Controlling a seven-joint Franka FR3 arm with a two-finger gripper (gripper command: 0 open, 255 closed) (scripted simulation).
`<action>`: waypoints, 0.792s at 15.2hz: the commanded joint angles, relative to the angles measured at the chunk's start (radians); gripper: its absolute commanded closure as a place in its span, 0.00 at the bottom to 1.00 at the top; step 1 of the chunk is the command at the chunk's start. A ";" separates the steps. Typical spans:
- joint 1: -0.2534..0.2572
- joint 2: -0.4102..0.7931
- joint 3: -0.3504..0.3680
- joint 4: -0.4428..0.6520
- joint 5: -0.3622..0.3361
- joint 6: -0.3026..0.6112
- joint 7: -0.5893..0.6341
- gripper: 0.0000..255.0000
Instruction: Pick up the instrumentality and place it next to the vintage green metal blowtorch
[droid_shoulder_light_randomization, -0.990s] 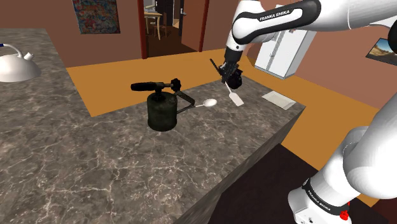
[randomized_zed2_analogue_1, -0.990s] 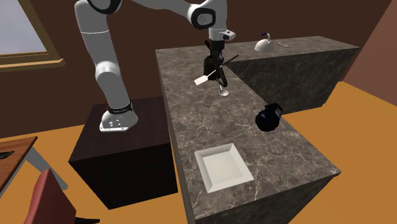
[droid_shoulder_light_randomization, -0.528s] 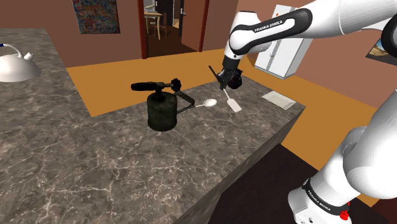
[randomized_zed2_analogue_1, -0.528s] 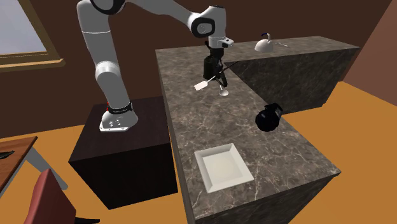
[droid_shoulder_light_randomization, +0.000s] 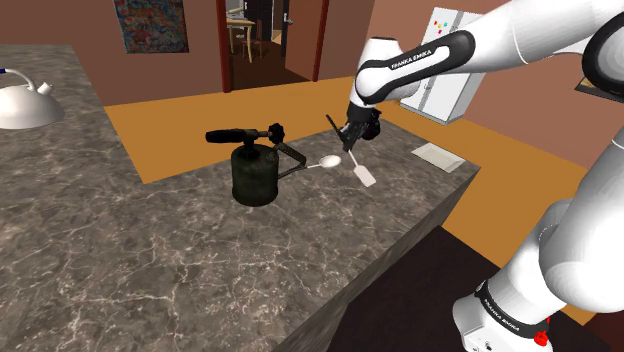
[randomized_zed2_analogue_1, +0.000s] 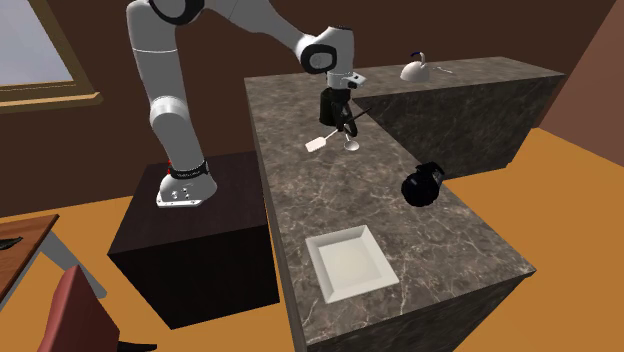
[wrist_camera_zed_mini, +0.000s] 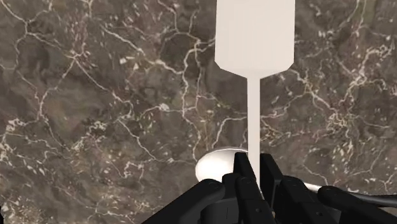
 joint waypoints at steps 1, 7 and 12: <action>-0.001 0.014 0.000 -0.009 0.005 0.023 -0.004 1.00; -0.004 0.059 0.004 -0.039 0.021 0.097 -0.015 1.00; -0.007 0.101 0.008 -0.058 0.037 0.157 -0.026 1.00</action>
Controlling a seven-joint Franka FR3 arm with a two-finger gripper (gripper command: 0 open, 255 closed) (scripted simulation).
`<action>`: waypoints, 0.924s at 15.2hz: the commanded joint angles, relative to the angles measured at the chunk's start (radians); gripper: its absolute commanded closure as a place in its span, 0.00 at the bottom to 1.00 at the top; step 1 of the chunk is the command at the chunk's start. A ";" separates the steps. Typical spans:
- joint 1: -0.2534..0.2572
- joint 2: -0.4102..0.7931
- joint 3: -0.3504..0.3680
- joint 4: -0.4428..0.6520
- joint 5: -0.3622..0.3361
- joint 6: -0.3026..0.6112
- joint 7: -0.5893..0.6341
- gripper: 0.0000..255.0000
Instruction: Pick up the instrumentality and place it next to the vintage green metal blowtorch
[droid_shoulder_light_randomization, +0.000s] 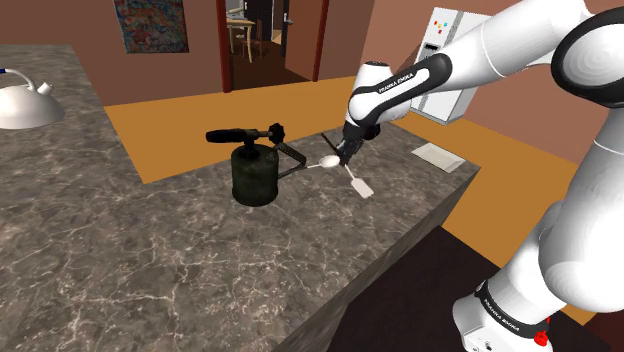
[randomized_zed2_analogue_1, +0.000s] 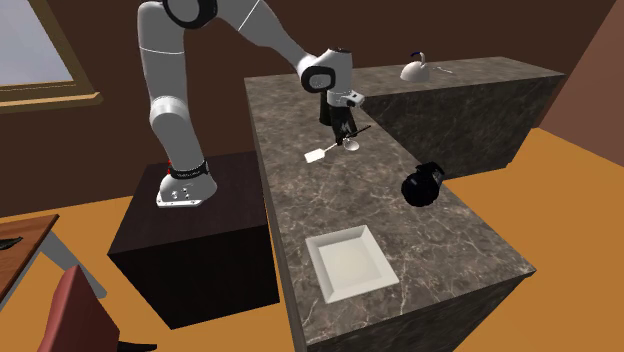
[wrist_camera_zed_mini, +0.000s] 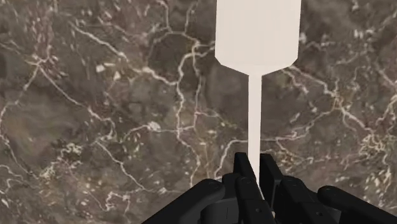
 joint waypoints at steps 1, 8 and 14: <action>-0.001 0.018 0.003 -0.008 0.007 0.025 -0.004 1.00; -0.005 0.060 0.009 -0.019 0.024 0.078 -0.015 1.00; -0.005 0.060 0.009 -0.019 0.024 0.078 -0.015 0.00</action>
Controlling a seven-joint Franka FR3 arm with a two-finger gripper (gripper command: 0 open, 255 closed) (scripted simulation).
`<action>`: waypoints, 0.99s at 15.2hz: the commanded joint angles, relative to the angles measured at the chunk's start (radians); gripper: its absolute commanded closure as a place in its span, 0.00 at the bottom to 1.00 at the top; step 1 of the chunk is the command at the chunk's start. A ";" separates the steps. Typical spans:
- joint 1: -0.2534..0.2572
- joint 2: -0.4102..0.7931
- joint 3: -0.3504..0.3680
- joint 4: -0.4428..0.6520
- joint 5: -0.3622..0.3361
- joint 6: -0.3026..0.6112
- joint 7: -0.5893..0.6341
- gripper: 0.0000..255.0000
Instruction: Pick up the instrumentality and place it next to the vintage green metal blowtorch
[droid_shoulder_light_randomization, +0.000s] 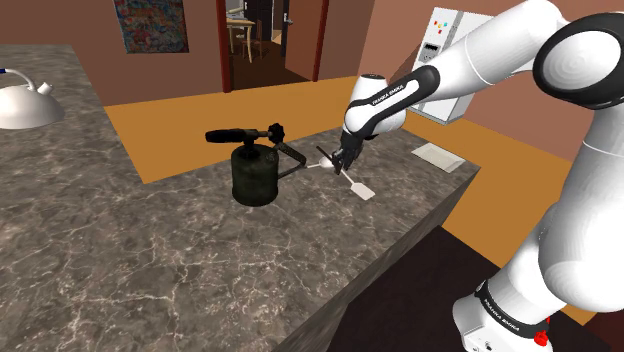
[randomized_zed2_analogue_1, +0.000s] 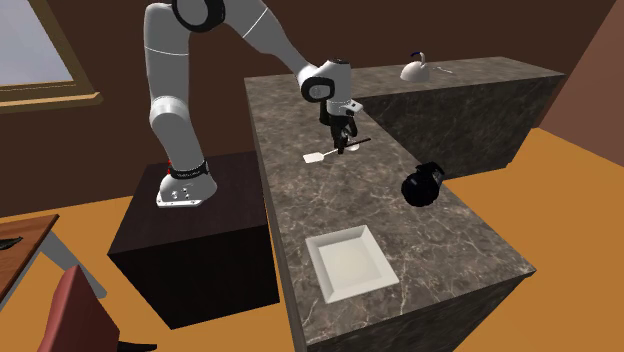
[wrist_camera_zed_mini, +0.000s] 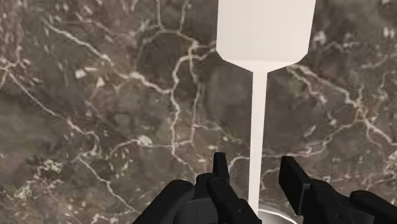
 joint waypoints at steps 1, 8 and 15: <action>0.000 0.001 0.000 -0.001 0.000 0.000 0.000 0.00; 0.008 -0.074 -0.011 0.011 -0.028 -0.085 0.019 0.00; 0.009 -0.093 -0.012 0.016 -0.035 -0.108 0.024 0.00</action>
